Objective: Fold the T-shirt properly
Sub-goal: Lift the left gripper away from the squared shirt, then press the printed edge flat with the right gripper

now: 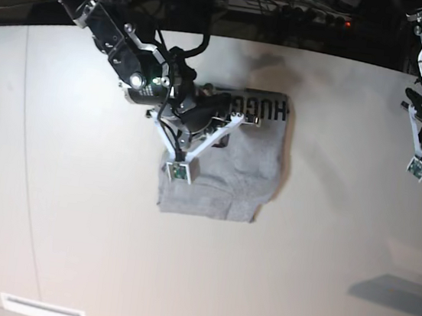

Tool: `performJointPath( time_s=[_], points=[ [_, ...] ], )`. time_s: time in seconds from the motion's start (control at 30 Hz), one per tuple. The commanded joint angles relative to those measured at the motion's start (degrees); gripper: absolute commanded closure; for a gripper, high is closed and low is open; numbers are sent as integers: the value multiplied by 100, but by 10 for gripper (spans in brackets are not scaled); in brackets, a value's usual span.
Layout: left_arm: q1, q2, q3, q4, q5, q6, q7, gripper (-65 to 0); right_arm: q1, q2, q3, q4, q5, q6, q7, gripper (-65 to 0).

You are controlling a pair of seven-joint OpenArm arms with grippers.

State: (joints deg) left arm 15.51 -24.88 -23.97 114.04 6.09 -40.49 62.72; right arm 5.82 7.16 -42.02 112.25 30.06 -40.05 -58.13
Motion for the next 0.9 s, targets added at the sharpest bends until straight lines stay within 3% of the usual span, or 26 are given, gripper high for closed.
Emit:
performJointPath(
  time_s=[0.0,0.17,0.37,0.53,0.73,0.87],
  points=[
    [89,-65,-52,108,275,49,-140,0,64,18,31,33,-39,5,147,0],
    [449,225,-192,99,1110,49,-720,0,-332,141,31,-302,-39,5,718,0],
    [476,330,-395,99,1101,49,-861,0,-684,475,31,-697,-31,5,1422,0],
    [458,330,-359,91,1101,49,-861,0,-1009,467,31,-961,-39,5,1808,0],
    [458,339,-351,82,1101,49,-861,0,-1044,467,31,-750,-48,5,1808,0],
    [458,339,-359,82,1092,49,-861,0,-921,467,75,-178,-48,5,1386,0]
  ],
)
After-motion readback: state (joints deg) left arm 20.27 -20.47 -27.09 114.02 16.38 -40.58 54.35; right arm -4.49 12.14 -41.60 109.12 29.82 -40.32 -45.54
